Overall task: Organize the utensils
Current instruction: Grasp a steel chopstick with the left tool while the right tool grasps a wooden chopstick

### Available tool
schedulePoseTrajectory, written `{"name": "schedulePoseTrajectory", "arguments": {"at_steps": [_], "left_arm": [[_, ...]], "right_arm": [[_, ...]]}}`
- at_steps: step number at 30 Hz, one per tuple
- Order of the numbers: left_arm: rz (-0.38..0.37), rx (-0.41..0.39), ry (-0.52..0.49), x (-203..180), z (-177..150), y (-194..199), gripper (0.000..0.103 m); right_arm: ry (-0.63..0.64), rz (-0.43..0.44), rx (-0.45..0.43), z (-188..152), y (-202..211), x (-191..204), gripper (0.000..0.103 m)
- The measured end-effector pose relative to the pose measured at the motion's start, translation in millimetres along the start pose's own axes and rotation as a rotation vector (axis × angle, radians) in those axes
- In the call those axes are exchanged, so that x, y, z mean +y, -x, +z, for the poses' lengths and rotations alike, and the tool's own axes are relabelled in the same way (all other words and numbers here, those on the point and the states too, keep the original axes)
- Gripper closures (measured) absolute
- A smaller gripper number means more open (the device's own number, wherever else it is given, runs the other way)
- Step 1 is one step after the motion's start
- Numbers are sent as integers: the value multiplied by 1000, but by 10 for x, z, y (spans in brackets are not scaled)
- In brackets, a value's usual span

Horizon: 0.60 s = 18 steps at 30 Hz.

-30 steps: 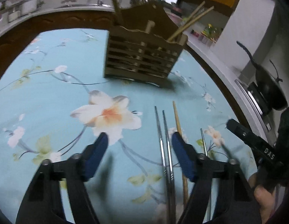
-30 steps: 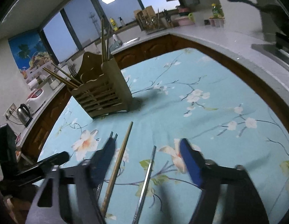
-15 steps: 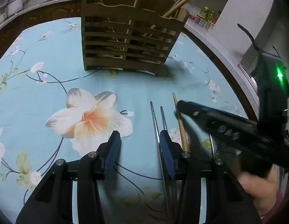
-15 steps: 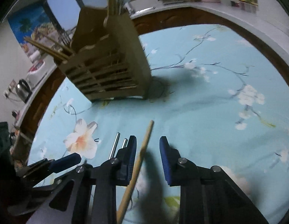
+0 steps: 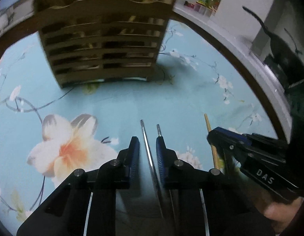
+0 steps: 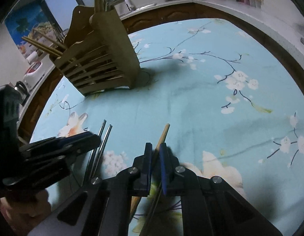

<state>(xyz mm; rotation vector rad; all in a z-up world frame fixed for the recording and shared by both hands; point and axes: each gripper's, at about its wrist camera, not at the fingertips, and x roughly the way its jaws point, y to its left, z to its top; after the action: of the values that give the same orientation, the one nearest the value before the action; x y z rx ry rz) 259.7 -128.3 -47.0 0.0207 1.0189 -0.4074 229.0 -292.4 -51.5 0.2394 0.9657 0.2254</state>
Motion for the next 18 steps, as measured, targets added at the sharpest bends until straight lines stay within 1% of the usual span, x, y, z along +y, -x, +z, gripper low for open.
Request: {"name": "schedulePoseTrajectory", "arguments": {"at_steps": [2, 3, 4, 8, 13, 18], "left_arm": [[12, 7, -18, -33, 11, -16, 89], [19, 11, -27, -39, 14, -19, 91], [28, 13, -35, -30, 10, -20, 96], [-1, 17, -27, 37, 6, -17, 97], [14, 8, -58, 5, -3, -6, 98], [-17, 6, -20, 79, -39, 41, 99]], "right_arm": [[3, -10, 0, 31, -21, 20, 95], [5, -10, 0, 44, -34, 34, 94], [7, -11, 0, 68, -70, 67, 94], [36, -24, 1, 92, -115, 128, 93], [42, -33, 1, 120, -146, 153, 93], [55, -40, -1, 129, -160, 171, 94]]}}
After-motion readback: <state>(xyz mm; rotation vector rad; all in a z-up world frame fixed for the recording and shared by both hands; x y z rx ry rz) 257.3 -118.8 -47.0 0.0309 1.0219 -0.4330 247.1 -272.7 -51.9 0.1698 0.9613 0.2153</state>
